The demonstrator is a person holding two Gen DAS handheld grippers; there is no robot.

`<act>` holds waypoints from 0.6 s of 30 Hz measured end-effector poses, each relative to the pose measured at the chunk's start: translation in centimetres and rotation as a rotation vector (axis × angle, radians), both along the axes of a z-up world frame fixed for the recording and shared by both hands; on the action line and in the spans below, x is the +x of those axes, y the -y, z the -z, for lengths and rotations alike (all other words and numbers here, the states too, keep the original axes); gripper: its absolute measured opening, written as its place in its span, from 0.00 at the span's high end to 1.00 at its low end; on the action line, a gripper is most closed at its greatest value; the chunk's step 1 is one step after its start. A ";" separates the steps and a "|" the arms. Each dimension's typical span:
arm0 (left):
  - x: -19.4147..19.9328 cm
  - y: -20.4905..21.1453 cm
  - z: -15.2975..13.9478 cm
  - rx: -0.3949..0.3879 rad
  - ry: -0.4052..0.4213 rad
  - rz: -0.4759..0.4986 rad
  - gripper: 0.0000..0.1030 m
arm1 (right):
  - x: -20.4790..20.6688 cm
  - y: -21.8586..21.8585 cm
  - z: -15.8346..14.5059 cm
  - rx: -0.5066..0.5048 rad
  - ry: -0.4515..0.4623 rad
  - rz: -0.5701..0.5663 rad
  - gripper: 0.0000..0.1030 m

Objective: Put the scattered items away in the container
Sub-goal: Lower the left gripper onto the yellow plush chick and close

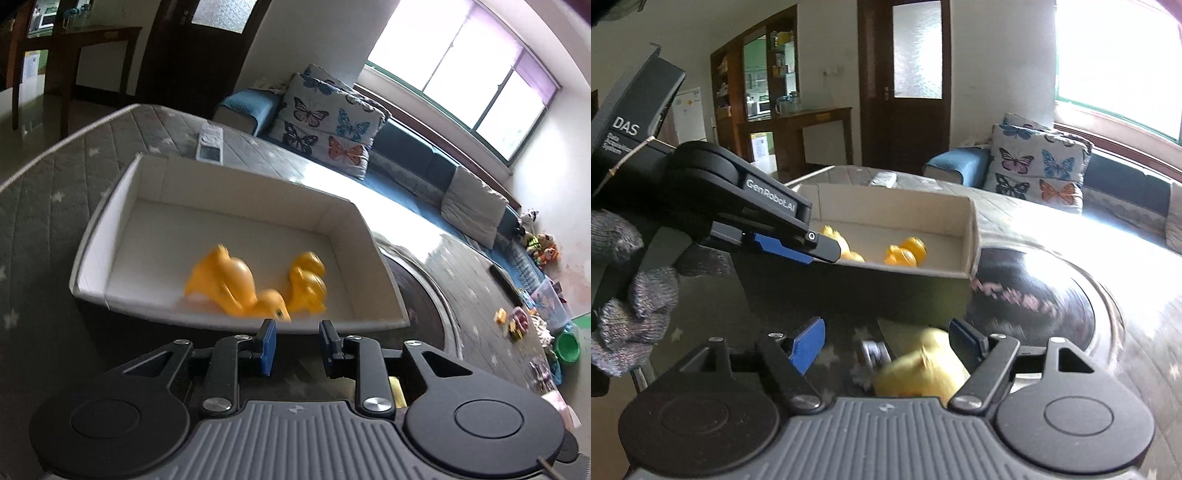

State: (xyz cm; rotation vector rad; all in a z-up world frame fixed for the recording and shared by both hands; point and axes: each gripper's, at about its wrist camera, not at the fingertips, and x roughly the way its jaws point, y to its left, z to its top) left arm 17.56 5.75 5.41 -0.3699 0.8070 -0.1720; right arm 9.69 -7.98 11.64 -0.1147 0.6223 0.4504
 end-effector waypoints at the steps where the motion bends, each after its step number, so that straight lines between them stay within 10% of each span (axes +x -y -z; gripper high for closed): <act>1: -0.2 0.3 0.2 -0.003 -0.005 0.006 0.73 | -0.3 0.3 0.2 0.000 -0.003 0.007 0.26; 18: -4.2 3.8 0.8 -0.015 -0.034 0.057 0.69 | -5.0 3.4 2.6 0.008 -0.036 0.071 0.27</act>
